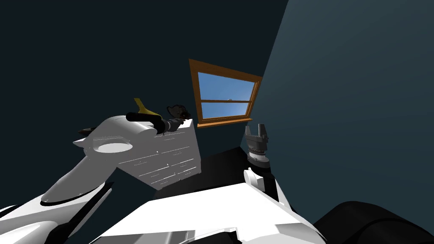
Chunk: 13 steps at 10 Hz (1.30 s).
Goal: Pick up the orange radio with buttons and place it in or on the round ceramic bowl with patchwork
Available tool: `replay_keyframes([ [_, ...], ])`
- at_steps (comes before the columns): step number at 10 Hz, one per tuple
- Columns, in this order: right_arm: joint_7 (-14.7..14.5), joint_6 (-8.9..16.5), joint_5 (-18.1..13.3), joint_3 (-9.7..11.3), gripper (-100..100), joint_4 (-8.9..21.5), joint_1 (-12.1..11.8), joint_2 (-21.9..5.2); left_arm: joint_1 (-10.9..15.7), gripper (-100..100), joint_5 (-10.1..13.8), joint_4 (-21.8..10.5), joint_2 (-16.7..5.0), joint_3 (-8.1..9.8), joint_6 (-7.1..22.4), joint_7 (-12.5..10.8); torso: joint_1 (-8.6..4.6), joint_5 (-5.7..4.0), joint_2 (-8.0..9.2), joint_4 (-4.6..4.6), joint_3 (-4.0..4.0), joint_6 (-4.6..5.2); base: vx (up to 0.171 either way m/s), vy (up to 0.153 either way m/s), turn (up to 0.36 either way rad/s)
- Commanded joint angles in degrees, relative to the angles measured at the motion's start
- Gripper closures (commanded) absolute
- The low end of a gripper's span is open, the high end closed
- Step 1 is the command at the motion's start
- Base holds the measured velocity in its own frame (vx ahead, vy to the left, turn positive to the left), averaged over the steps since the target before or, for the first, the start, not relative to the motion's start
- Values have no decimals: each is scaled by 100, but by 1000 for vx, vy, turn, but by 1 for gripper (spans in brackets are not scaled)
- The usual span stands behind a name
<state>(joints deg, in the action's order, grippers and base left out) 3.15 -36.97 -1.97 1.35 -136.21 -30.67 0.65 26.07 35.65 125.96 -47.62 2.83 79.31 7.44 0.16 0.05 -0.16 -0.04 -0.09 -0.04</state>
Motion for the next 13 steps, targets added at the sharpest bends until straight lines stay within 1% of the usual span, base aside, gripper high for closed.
replay_keyframes([
  [1, 0, 0, 0, 0, 0, 0, 0, 0, 67, -100, 51, -61, -103, 17, 244, 90, 0, 0, 0, 0, 0, 0, 31, 44, -125],
  [2, 0, 0, 0, 0, 0, 0, -1, 0, 227, -100, 155, -134, -319, 57, 447, 213, -1, 1, 0, 0, 0, -5, 48, 42, -238],
  [3, 0, 0, 0, 0, 0, 0, 0, 0, 227, -100, 155, -134, -319, 57, 554, 213, -1, 0, -5, -1, -3, 0, 31, 44, -119],
  [4, 0, 0, 0, 0, 0, 0, -1, 0, 374, -100, 251, -207, -526, 98, 732, 335, -1, 1, -1, -1, -1, -5, 36, 49, -231],
  [5, 0, 0, 0, 0, 0, 0, 0, 0, 374, -100, 251, -207, -526, 98, 849, 335, 0, 0, -2, -1, -1, -1, 35, 51, -115],
  [6, 0, 0, 0, -1, 0, 0, -1, 0, 507, -100, 339, -280, -722, 138, 1049, 455, 0, 2, -2, -1, -1, -5, 39, 55, -232],
  [7, 0, 0, 0, 0, 0, 0, 0, 0, 507, -100, 339, -280, -722, 138, 1130, 455, 2, 1, -4, -1, -2, -1, 29, 55, -124],
  [9, 0, 0, 0, 0, 0, 0, -1, 0, 734, -100, 492, -422, -1077, 218, 1530, 686, 3, 1, -6, -1, -3, -2, 66, 71, -285],
  [10, 0, 0, 0, 0, 0, 0, -1, 0, 734, -100, 492, -422, -1077, 218, 1652, 686, 10, 3, -18, -5, -10, -1, 51, 70, -115],
  [11, 0, 0, 0, -1, 0, 0, -2, 0, 828, -100, 557, -491, -1232, 256, 1839, 794, 7, 5, -12, -4, -8, -7, 44, 56, -211],
  [12, 0, 0, 0, 0, 0, 0, -1, 0, 828, -100, 557, -491, -1232, 256, 1896, 794, 3, 2, -10, -3, -6, -3, 36, 44, -111],
  [13, 0, 0, 0, -1, 0, 0, -1, 0, 908, -100, 613, -558, -1373, 292, 2103, 896, -3, 2, -7, -2, -5, -7, 47, 41, -170],
])
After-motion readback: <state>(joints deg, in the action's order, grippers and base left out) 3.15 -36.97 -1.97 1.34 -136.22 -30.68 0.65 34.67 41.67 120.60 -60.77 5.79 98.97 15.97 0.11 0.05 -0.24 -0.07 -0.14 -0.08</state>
